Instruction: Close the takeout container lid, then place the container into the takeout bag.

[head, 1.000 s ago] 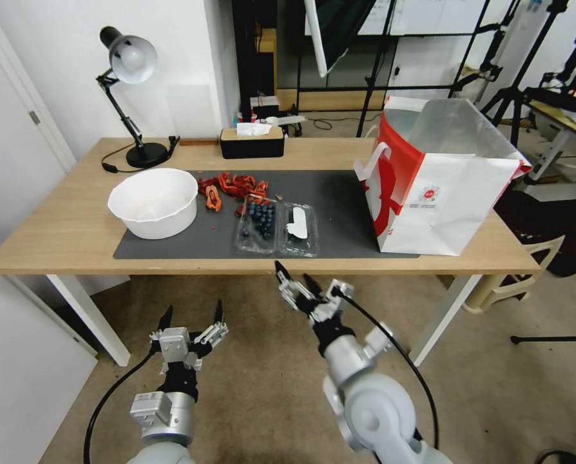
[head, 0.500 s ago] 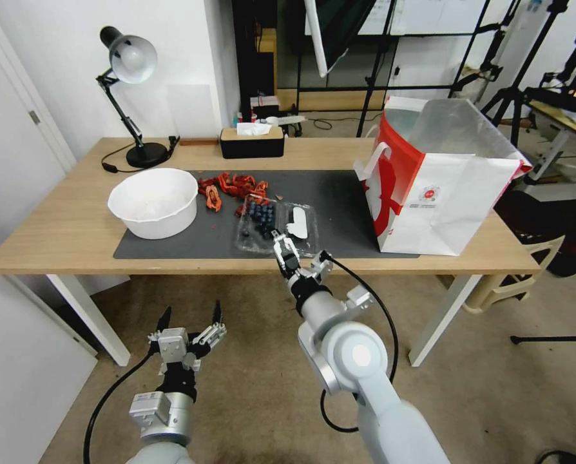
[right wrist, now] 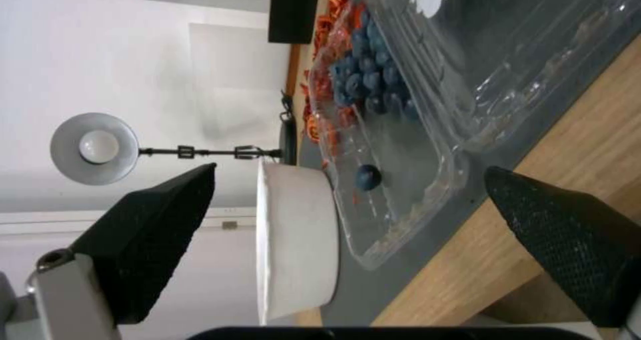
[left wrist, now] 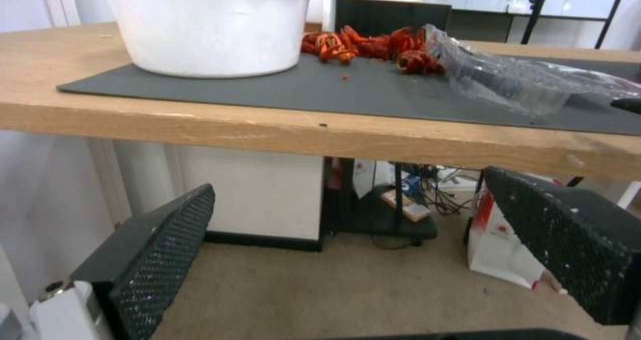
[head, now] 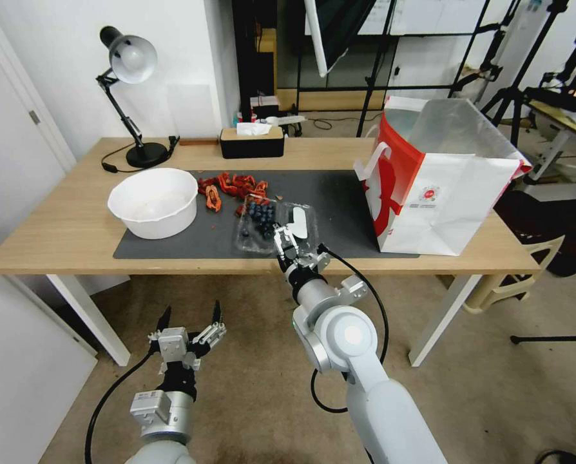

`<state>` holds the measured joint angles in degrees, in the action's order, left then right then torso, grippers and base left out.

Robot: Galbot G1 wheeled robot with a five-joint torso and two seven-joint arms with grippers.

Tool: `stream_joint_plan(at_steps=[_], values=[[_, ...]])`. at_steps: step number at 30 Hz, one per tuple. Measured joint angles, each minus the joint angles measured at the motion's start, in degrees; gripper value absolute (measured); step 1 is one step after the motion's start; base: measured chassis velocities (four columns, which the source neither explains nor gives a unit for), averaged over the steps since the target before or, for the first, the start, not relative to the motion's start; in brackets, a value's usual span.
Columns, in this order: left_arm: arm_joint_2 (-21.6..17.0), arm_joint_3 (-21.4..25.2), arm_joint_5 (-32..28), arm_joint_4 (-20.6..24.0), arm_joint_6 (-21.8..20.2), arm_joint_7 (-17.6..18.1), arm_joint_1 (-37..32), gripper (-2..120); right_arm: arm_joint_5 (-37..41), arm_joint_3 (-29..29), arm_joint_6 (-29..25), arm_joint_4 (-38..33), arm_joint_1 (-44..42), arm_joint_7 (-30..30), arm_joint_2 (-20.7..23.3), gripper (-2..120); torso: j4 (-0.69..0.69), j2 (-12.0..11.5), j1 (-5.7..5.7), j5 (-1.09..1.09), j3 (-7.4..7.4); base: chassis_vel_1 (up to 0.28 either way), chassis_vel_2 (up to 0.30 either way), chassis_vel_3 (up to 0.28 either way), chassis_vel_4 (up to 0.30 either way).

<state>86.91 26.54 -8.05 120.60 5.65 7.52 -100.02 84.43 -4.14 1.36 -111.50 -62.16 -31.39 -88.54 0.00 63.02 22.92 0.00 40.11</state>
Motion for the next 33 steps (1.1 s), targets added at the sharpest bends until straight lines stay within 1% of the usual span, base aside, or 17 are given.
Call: stream_joint_plan(at_steps=[12, 33], values=[[-0.2, -0.2, 0.0, -0.6, -0.1, 0.0, 0.4, 100, -0.3, -0.7, 0.4, 1.8, 0.5, -0.5, -0.4, 100, 0.00, 0.0, 0.00, 0.00, 0.00, 0.000, 0.000, 0.000, 0.000], [-0.3, -0.6, -0.1, -1.4, -0.1, 0.1, 0.8, 100, -1.3, -1.5, 0.9, 3.6, 1.1, 1.1, -0.3, 100, 0.00, 0.0, 0.00, 0.00, 0.00, 0.000, 0.000, 0.000, 0.000]])
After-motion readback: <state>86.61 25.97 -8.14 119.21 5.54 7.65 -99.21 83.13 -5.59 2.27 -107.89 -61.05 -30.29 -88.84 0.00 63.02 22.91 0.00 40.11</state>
